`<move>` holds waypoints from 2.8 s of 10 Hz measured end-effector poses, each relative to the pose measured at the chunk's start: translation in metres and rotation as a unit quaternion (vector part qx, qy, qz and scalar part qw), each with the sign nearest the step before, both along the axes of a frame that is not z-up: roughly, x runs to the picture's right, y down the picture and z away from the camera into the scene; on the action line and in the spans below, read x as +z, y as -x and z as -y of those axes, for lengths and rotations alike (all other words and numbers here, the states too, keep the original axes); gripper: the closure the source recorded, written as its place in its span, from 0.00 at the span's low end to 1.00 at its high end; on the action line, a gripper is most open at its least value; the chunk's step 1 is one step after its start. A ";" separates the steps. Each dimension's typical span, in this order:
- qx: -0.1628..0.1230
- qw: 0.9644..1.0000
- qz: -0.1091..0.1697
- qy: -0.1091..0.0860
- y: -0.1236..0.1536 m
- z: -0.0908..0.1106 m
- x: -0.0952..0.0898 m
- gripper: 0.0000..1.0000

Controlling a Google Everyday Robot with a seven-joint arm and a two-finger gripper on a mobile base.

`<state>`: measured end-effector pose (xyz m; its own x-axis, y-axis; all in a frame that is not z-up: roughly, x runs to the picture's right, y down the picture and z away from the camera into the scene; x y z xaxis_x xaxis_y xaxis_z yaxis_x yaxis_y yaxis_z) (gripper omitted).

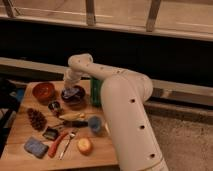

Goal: Wipe purple bowl with towel

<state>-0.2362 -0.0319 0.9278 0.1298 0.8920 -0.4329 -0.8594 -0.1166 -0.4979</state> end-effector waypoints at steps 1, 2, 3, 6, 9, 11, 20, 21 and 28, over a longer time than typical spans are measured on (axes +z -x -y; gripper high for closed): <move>-0.003 1.000 0.002 0.002 0.004 -0.001 -0.002 1.00; -0.009 1.000 0.006 0.007 0.005 -0.006 -0.006 1.00; -0.017 1.000 0.008 0.014 0.003 -0.012 -0.012 1.00; -0.049 0.998 0.005 0.043 -0.033 -0.042 -0.038 1.00; -0.058 0.997 -0.005 0.047 -0.057 -0.049 -0.044 1.00; -0.055 0.998 -0.013 0.033 -0.058 -0.036 -0.034 1.00; -0.072 0.997 0.003 0.000 -0.026 -0.005 -0.016 1.00; -0.083 0.996 0.011 0.002 -0.020 -0.017 -0.030 1.00; -0.090 0.995 -0.043 0.018 -0.053 -0.022 -0.032 1.00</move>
